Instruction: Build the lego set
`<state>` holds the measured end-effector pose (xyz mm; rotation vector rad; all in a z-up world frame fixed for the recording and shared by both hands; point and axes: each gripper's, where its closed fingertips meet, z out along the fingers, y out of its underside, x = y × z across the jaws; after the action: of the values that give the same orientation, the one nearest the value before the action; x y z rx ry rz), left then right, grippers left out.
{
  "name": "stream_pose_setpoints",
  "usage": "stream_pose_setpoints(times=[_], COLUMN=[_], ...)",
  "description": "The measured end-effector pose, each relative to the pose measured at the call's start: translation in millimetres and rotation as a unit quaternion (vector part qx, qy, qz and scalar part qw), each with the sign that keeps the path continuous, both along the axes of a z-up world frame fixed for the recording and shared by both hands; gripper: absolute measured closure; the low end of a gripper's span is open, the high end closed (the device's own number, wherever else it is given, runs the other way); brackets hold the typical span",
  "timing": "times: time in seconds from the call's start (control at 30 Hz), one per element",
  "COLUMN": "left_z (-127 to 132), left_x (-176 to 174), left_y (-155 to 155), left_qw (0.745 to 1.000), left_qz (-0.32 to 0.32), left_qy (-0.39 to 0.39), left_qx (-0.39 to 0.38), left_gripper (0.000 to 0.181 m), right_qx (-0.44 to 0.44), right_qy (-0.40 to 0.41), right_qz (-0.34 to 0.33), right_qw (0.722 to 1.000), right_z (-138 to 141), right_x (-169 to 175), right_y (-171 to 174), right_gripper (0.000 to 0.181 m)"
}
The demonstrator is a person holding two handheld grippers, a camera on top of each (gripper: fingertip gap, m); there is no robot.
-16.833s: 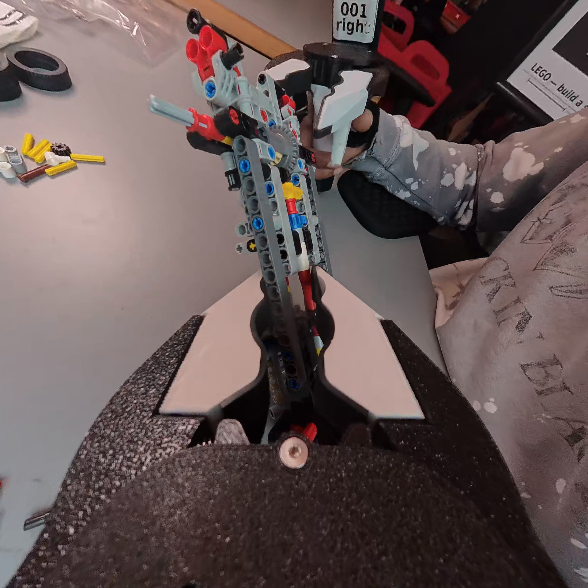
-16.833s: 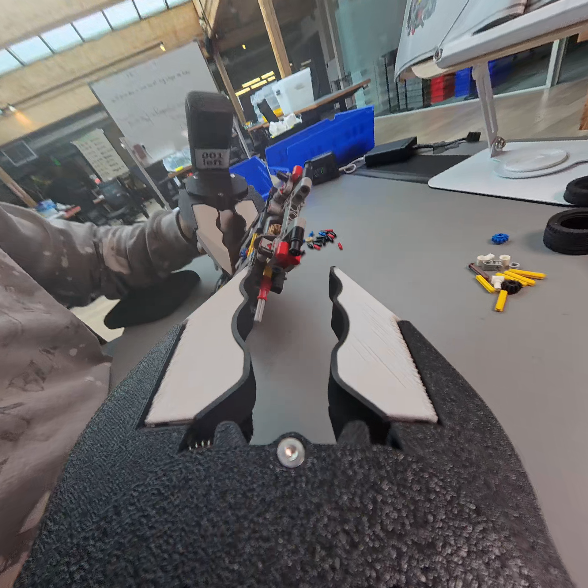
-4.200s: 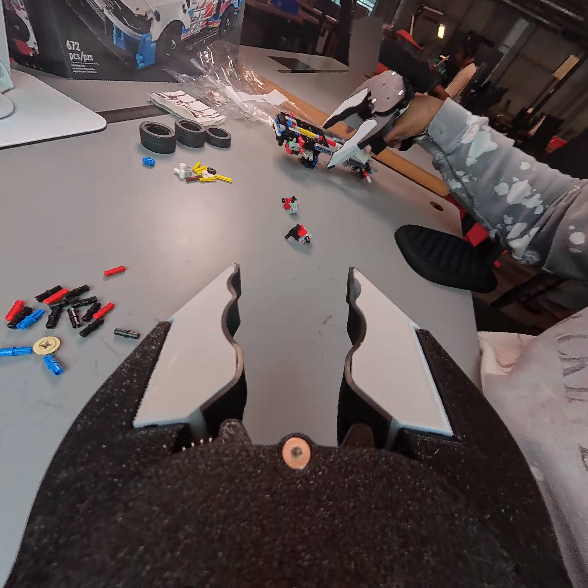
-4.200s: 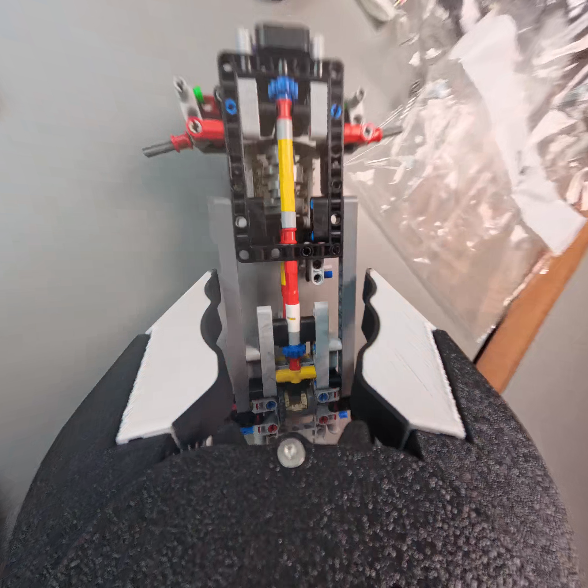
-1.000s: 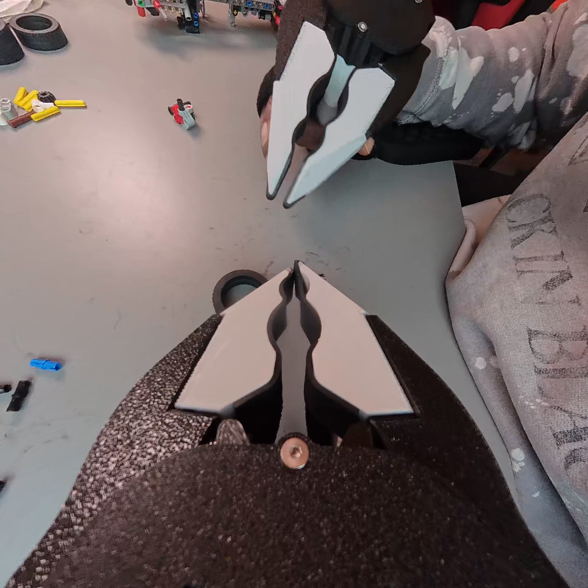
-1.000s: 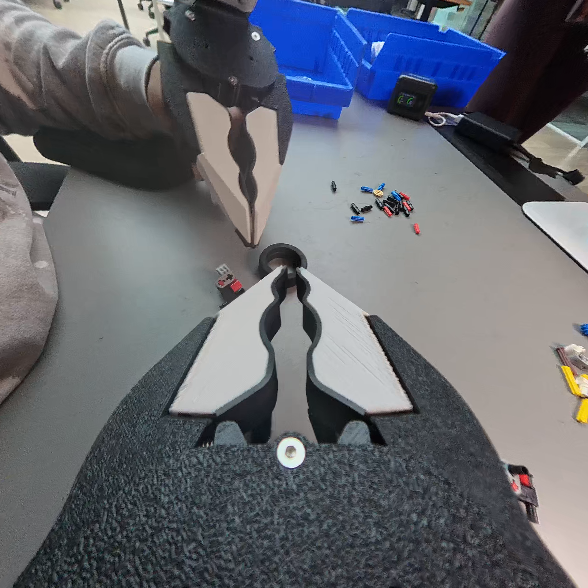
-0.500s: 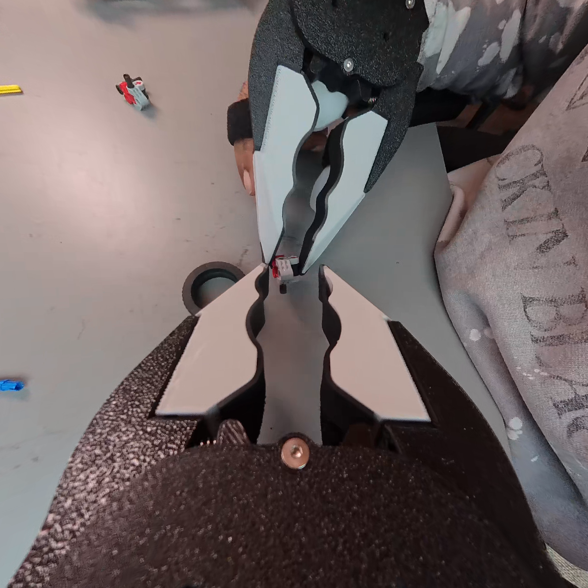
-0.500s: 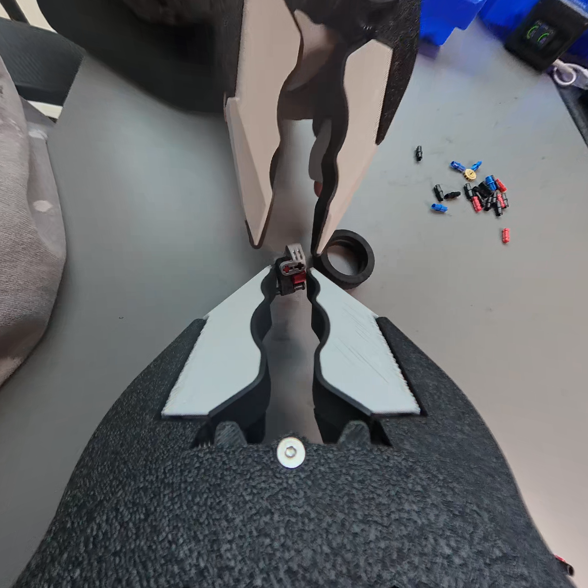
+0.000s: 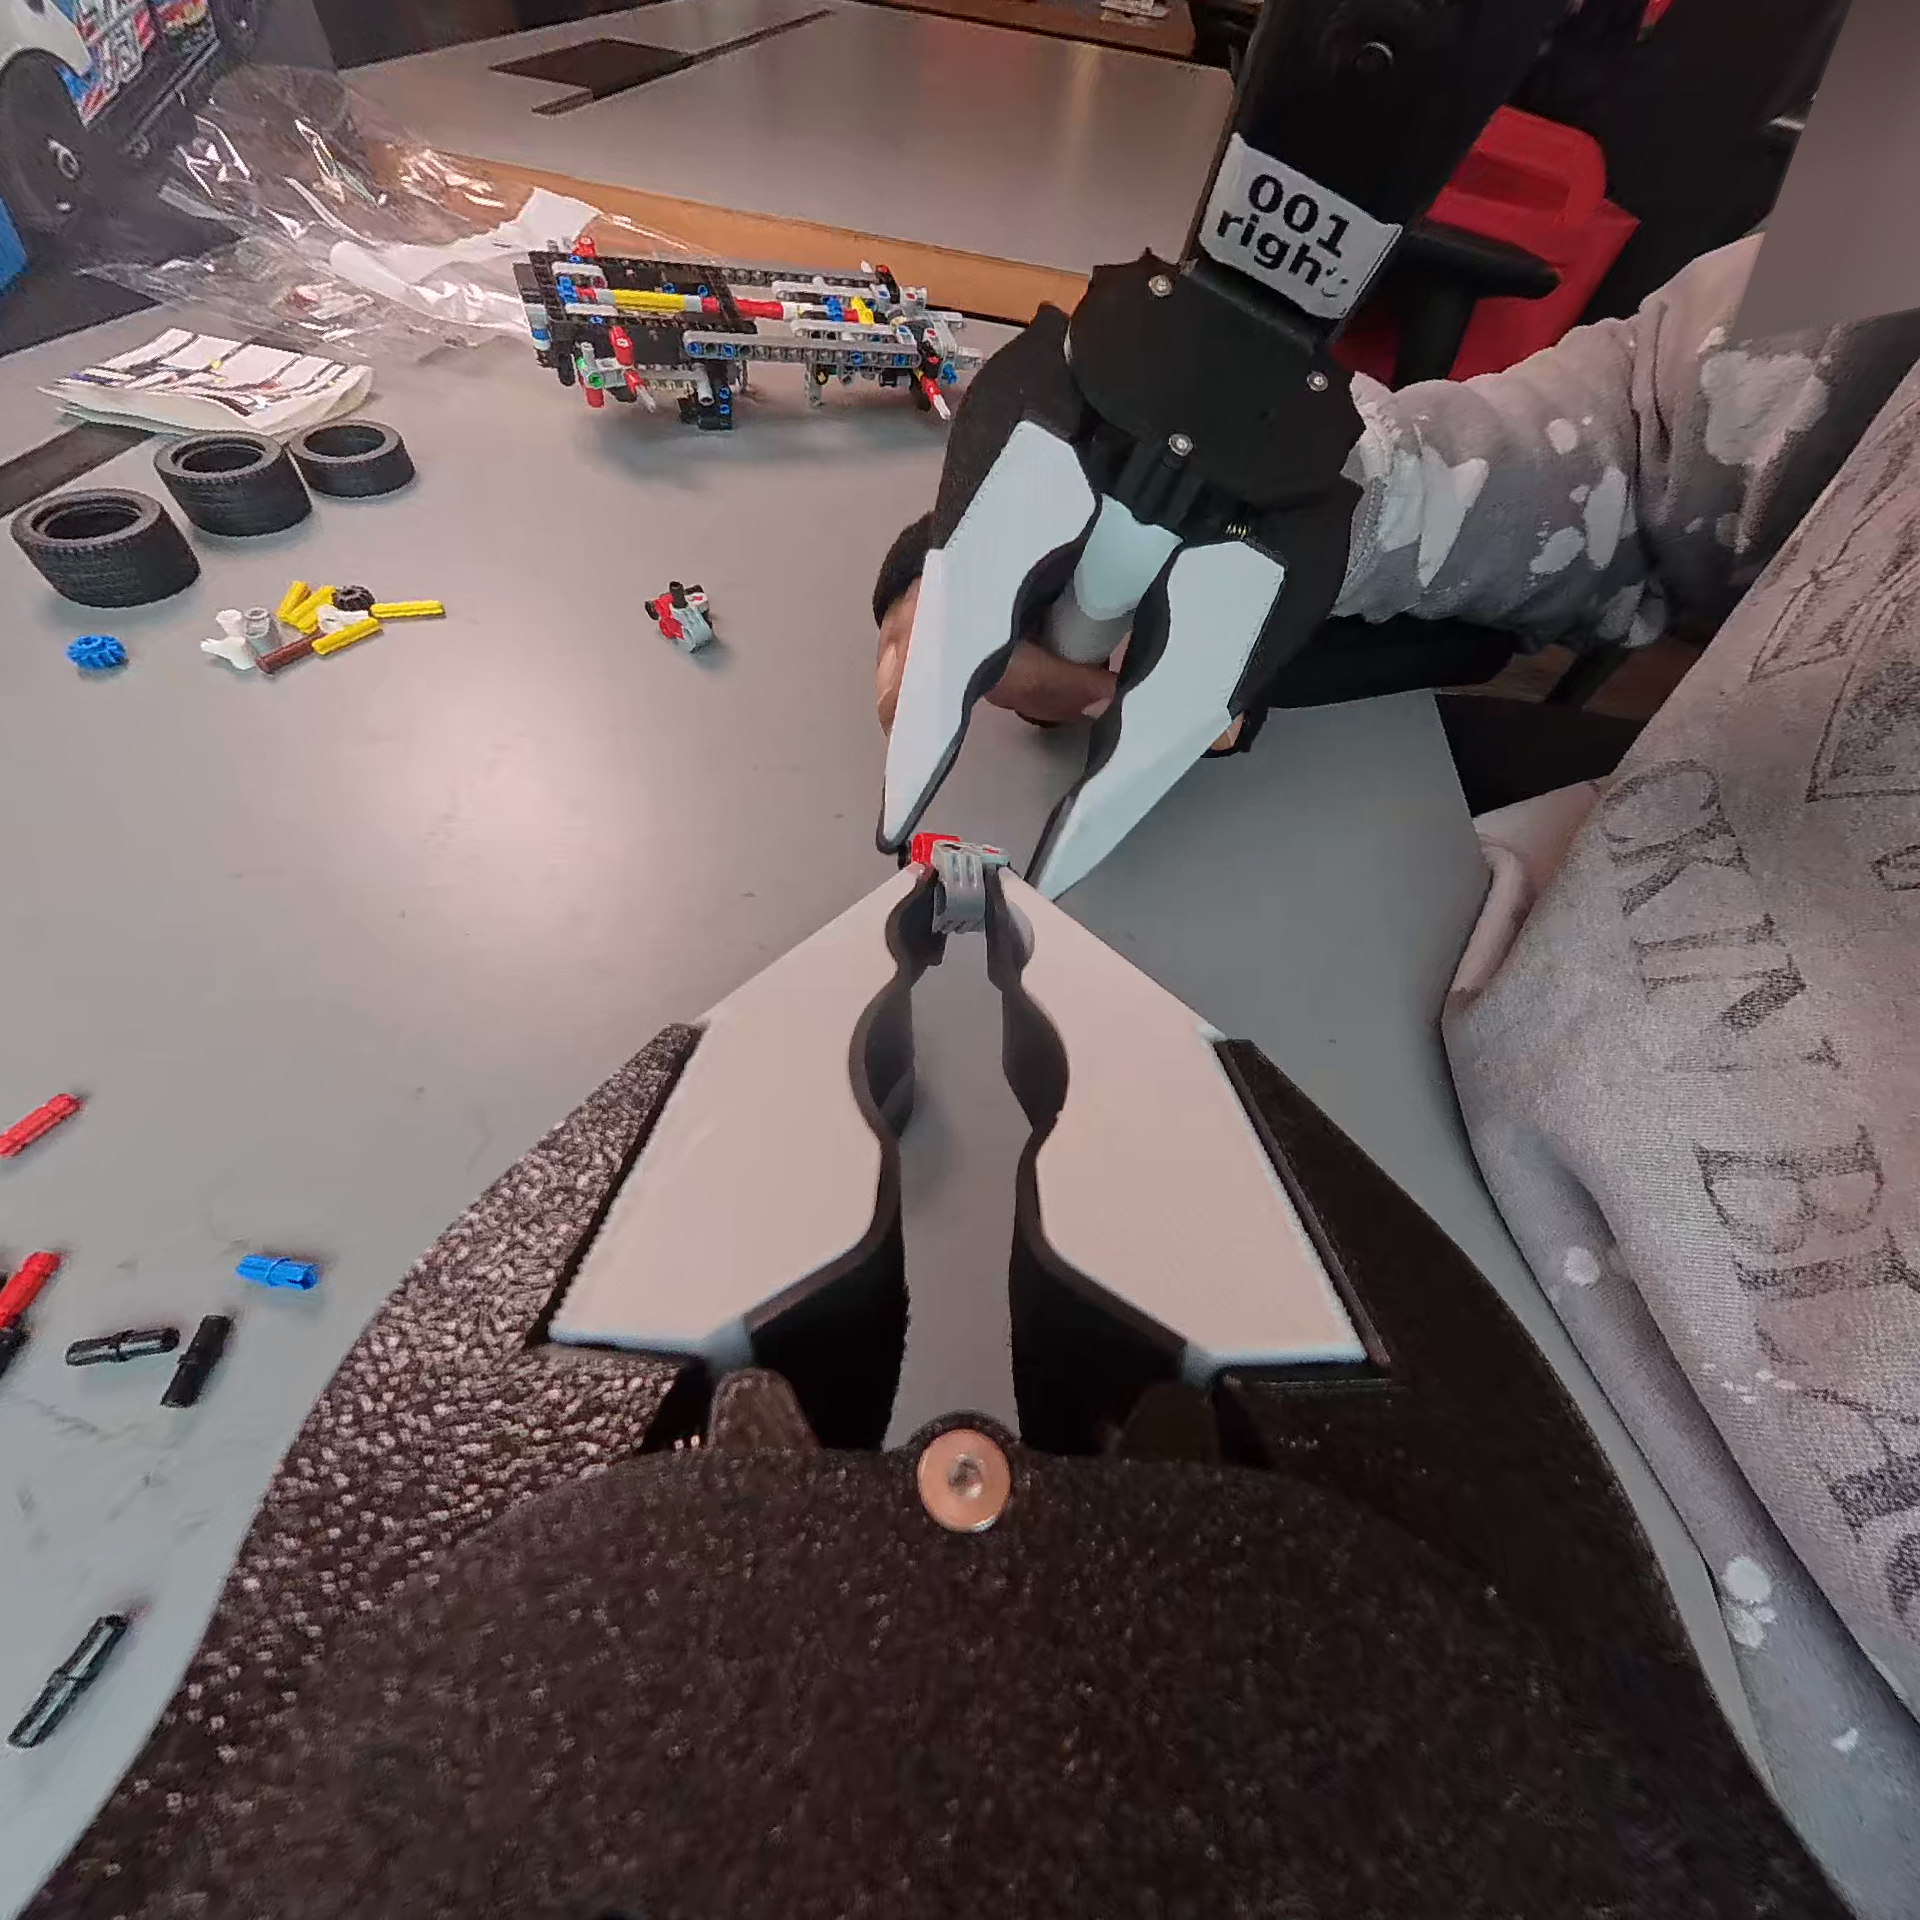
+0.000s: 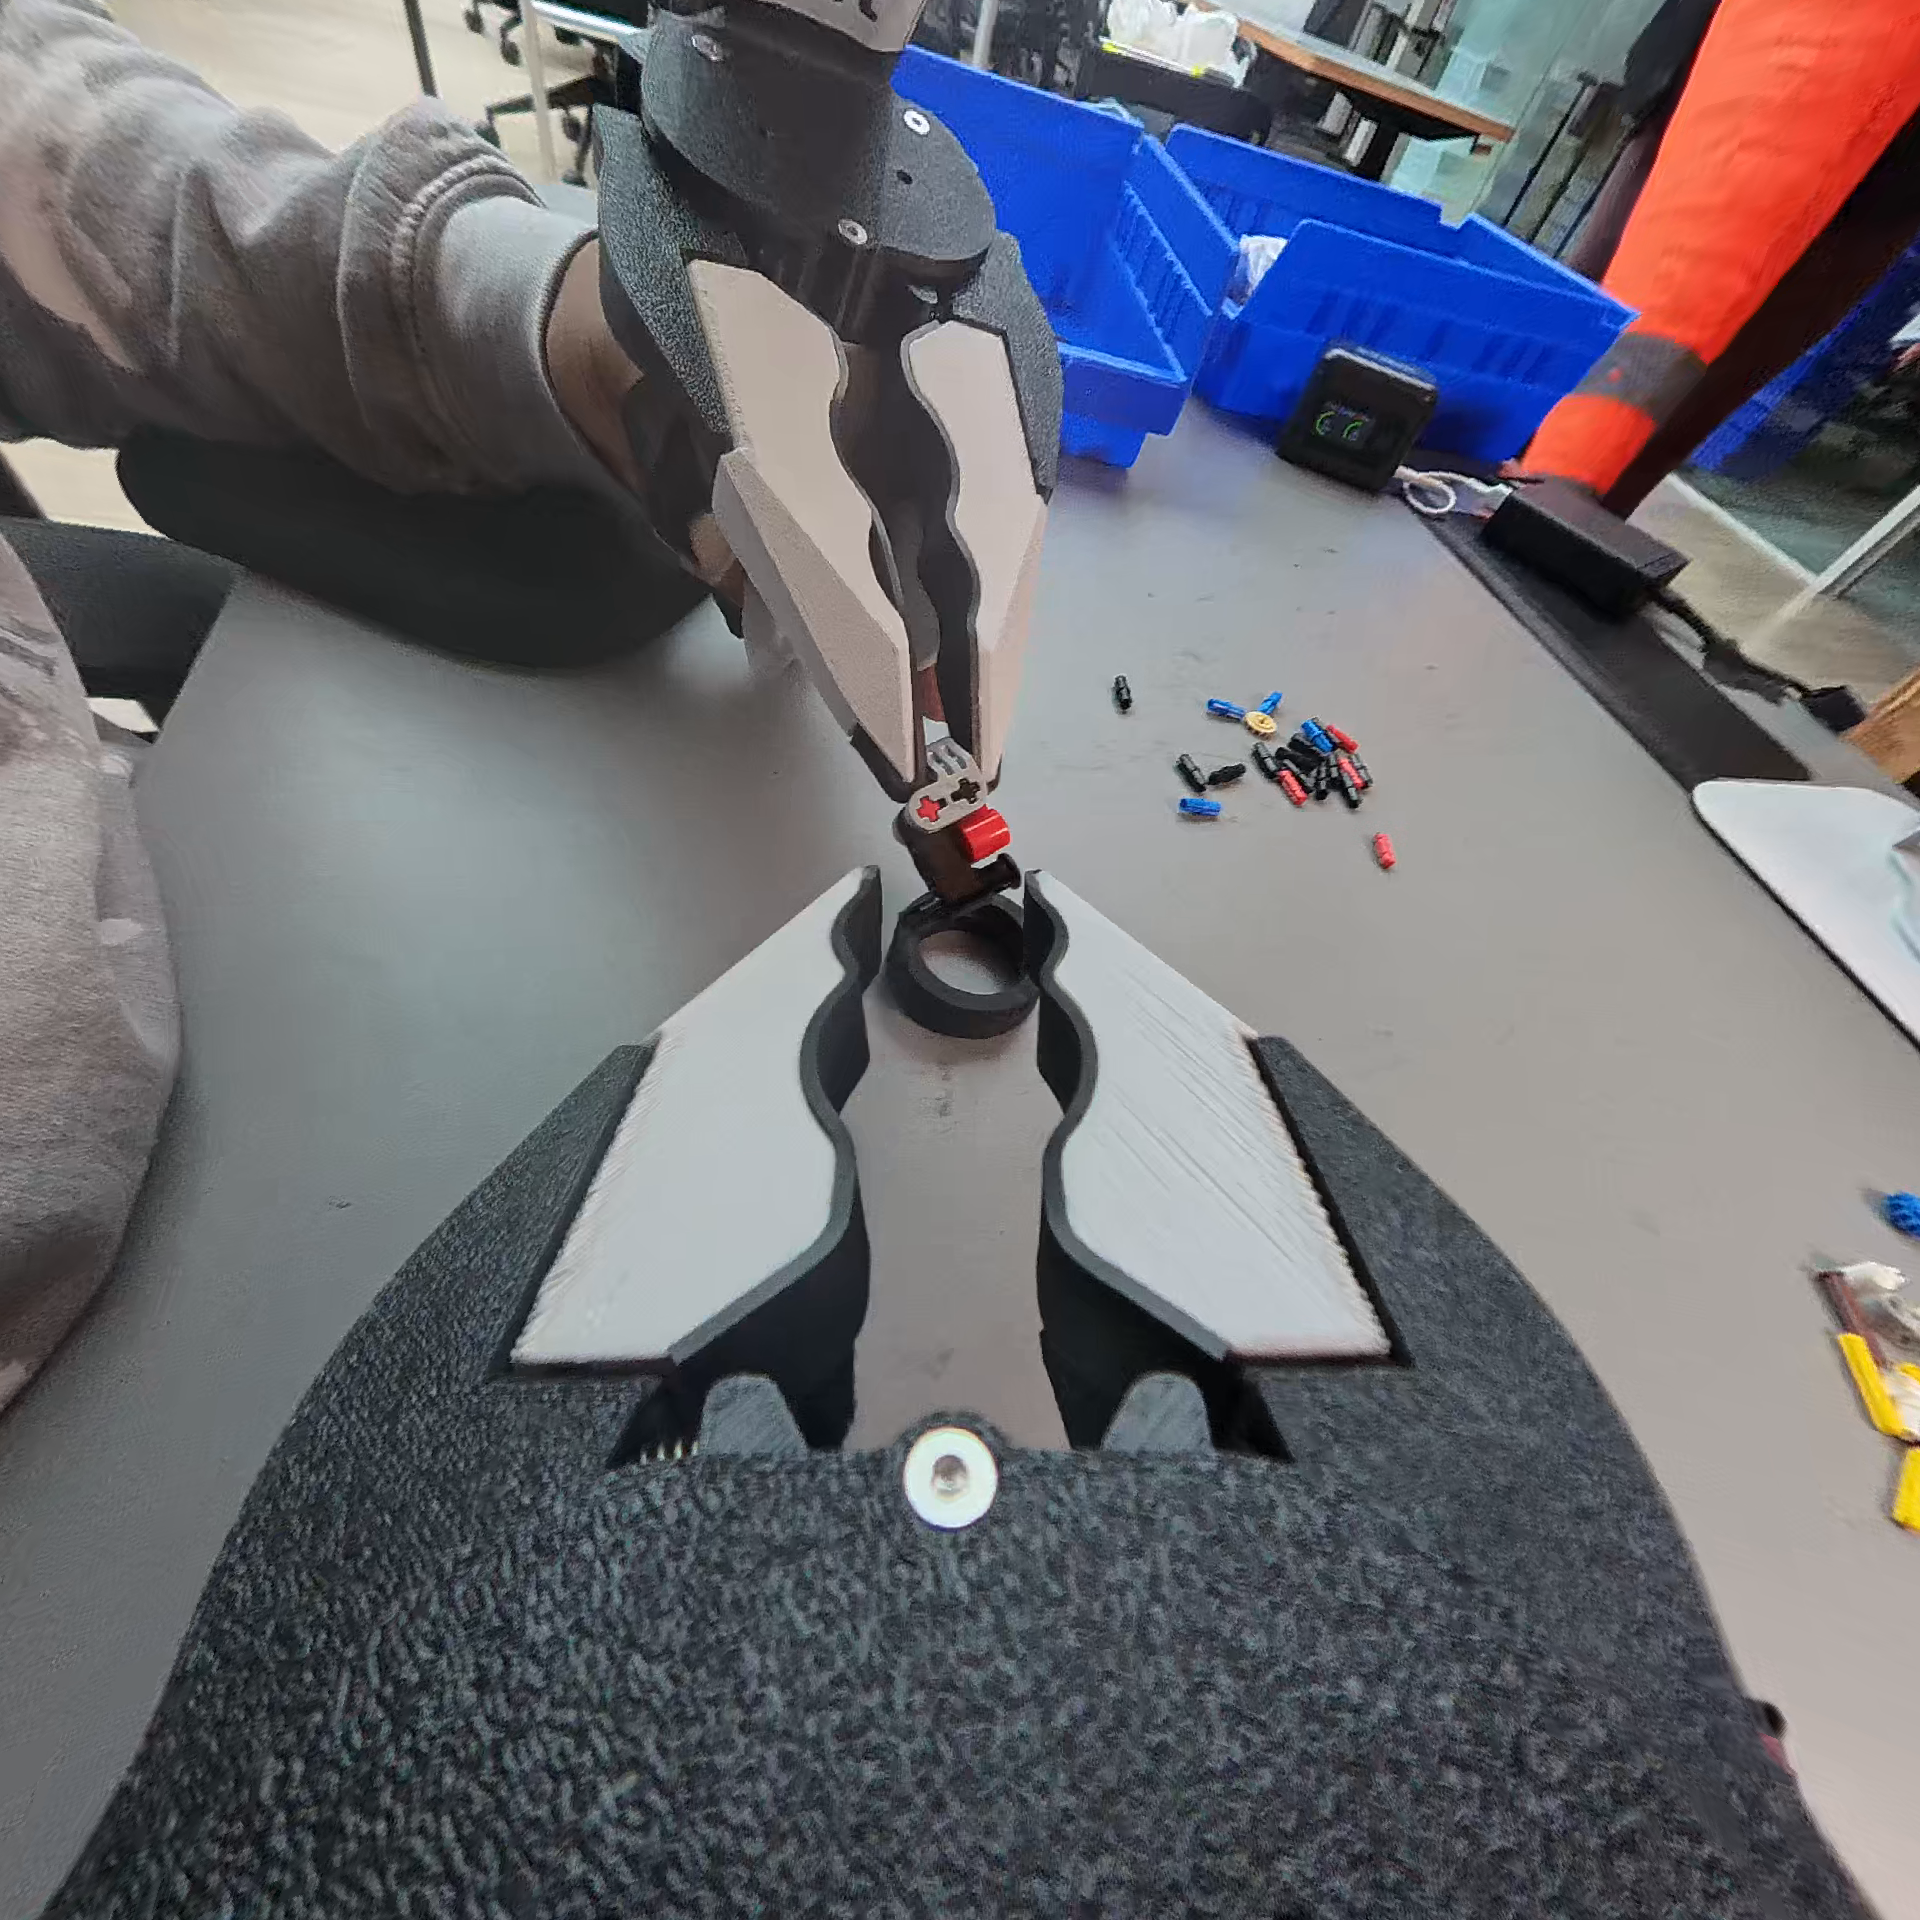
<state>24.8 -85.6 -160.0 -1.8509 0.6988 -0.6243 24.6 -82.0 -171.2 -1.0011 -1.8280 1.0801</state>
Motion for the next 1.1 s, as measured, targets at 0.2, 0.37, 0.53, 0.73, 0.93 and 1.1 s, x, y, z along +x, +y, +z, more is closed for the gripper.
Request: stream_pose_setpoints(times=[0.2, 0.37, 0.53, 0.73, 0.93, 1.1], left_z=[5, 15, 18, 19, 12, 7], left_x=[-18, -50, -54, -57, -47, -43], left_y=[6, 16, 17, 18, 18, 17], left_qw=[0.999, 0.994, 0.992, 0.991, 0.993, 0.994], left_qz=[0.035, 0.104, 0.116, 0.123, 0.11, 0.102], left_qy=[0.015, 0.017, 0.014, 0.006, 0.011, 0.016], left_qx=[0.014, 0.038, 0.046, 0.044, 0.033, 0.028], left_gripper=[0.172, 0.173, 0.172, 0.172, 0.172, 0.172], right_qx=[0.012, 0.091, 0.134, 0.172, 0.169, 0.107], right_qy=[-0.034, -0.107, -0.167, -0.133, -0.176, -0.242], right_qz=[-0.015, 0.022, 0.043, -0.104, -0.24, -0.295], right_qw=[0.999, 0.99, 0.976, 0.971, 0.94, 0.918], right_z=[-13, -46, -59, -13, -10, -50], right_x=[-3, -12, -24, -56, -119, -126], right_y=[10, 2, 3, 118, 262, 314], right_gripper=[0.156, 0.156, 0.175, 0.175, 0.175, 0.166])
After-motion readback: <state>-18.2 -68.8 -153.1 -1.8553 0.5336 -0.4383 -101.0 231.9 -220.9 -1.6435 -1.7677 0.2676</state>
